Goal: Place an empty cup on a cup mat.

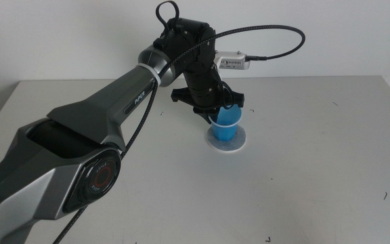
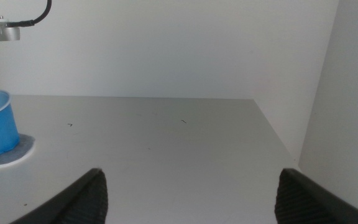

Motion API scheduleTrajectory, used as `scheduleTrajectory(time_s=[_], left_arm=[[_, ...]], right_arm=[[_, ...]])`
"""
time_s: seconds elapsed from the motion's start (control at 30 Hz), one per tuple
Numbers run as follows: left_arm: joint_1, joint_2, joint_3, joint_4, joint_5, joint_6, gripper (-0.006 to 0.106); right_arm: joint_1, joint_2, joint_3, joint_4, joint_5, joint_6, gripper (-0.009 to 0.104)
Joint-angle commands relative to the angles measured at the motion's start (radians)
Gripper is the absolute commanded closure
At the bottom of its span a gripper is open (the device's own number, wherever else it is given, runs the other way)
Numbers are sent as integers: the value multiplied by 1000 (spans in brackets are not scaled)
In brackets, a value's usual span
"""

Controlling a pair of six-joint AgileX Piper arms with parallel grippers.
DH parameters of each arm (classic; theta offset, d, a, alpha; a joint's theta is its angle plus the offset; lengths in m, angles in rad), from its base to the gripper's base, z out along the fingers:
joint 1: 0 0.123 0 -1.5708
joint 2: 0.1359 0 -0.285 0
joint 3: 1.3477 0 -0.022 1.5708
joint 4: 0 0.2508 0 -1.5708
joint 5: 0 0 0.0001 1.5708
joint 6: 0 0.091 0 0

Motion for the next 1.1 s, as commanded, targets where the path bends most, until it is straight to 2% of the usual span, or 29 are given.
scheduleTrajectory(time_s=[0.0, 0.17, 0.3, 0.37, 0.6, 0.7, 0.77, 1.07], left_arm=[[-5, -68, -33, -21, -1, -10, 100], [-5, -68, -33, -45, 10, -10, 100], [-5, -68, -33, -47, 22, -7, 89], [-5, -69, -33, -48, 20, -7, 77], [-5, -80, -34, -51, 6, 32, 18], [-5, -97, -34, -54, -6, 52, 2], [-5, -115, -34, -54, -6, 68, -2], [-3, -249, -34, -46, -8, 86, -2]], right_arm=[[0, -26, -8, -14, -75, -5, 1], [0, -26, -8, -14, -75, -5, 1], [0, -26, -8, -14, -75, -5, 1], [0, -26, -8, -14, -75, -5, 1], [0, -26, -8, -14, -75, -5, 1], [0, -26, -8, -14, -75, -5, 1], [0, -26, -8, -14, -75, -5, 1], [0, -26, -8, -14, -75, -5, 1]])
